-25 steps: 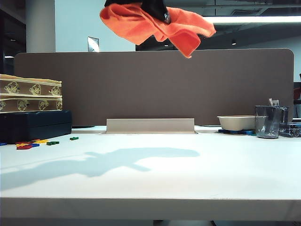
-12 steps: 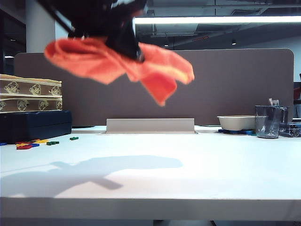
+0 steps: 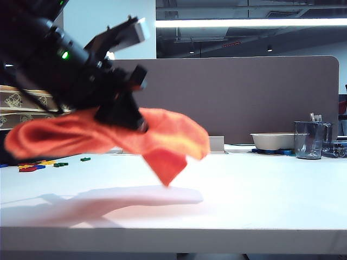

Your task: Use an orange cloth to wipe the letter magnets on the table away for a distance.

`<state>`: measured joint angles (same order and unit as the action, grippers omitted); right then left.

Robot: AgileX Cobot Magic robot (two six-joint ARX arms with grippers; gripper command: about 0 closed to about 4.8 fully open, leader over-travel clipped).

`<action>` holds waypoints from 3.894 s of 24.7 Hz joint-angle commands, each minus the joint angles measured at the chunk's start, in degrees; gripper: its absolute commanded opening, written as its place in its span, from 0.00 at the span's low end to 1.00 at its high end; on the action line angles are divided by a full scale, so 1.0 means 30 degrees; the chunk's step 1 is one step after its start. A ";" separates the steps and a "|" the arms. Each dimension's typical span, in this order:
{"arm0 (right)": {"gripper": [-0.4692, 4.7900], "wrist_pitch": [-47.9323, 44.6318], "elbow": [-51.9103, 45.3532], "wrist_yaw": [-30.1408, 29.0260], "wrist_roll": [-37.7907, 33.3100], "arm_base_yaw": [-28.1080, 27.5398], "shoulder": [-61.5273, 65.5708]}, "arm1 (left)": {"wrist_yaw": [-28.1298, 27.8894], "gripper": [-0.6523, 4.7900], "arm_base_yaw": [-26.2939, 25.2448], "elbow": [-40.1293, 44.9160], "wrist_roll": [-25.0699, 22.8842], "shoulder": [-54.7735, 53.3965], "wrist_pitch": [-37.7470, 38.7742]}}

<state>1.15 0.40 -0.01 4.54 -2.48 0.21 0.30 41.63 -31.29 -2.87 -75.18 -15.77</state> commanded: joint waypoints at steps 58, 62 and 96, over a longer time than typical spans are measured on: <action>0.08 -0.0248 -0.0146 0.0015 -0.0022 -0.0007 -0.0073 | -0.0153 0.42 -0.0525 0.1887 0.0124 1.2896 0.5078; 0.08 -0.0248 -0.0146 0.0015 -0.0022 -0.0007 -0.0073 | -0.0160 0.42 -0.0634 0.3687 0.0124 1.4826 0.5100; 0.08 -0.0248 -0.0146 0.0015 -0.0022 0.0000 -0.0073 | -0.1887 0.41 -0.3439 1.0346 0.0109 2.0079 0.2667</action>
<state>1.15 0.40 -0.01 4.54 -2.48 0.21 -5.19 31.59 -0.01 -2.72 -14.94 -6.87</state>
